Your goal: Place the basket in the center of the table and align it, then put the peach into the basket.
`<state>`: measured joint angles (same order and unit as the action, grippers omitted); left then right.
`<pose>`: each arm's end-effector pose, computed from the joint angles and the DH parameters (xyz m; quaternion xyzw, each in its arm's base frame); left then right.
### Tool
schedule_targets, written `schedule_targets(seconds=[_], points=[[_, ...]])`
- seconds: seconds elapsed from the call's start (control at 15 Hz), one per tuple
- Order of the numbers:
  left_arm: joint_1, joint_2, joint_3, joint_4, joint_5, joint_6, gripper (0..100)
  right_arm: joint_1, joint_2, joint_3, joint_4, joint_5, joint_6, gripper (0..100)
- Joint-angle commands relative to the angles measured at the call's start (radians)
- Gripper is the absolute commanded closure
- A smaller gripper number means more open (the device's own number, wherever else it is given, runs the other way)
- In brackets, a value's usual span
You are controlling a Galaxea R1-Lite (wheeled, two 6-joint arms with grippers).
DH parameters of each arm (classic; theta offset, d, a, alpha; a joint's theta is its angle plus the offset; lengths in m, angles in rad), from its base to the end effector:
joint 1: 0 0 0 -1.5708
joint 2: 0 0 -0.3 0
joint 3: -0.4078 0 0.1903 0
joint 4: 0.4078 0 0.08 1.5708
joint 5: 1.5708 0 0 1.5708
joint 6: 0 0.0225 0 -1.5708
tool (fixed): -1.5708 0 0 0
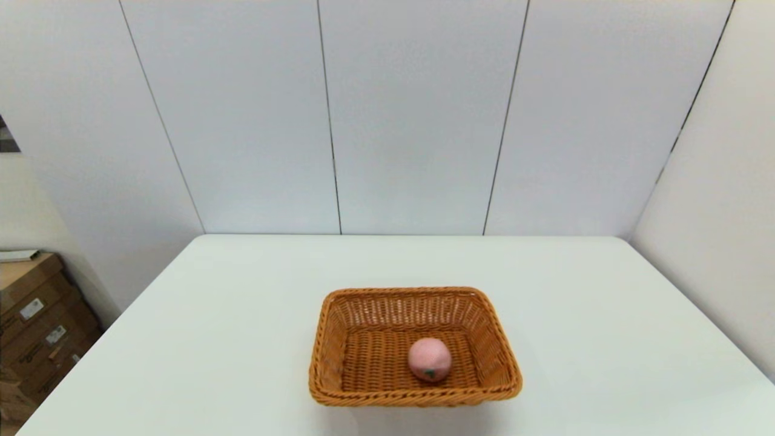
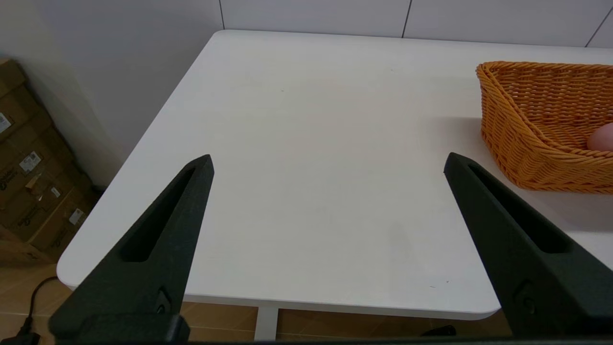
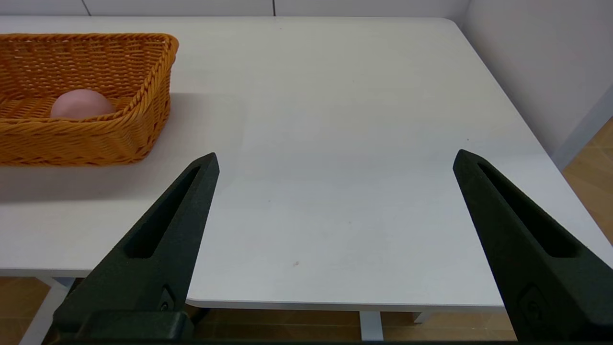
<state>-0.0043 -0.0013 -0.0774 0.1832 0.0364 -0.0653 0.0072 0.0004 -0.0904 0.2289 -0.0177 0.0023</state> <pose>-0.0298 0.0009 0.0779 -0.0315 0.0517 0.0177 0.9980 -0.0313 -0.0006 0.0768 0.0003 0.0694 -0.0053 0.9976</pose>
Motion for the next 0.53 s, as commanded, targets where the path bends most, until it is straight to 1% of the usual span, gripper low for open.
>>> schedule_targets(seconds=[0.07,0.53], points=[[0.000,0.000,-0.001,0.001,0.000,-0.001,0,0.000,0.000,0.000,0.003,-0.002,0.001,0],[0.000,0.000,-0.001,0.001,-0.001,-0.002,0,0.000,0.000,0.000,0.001,-0.001,0.002,0]])
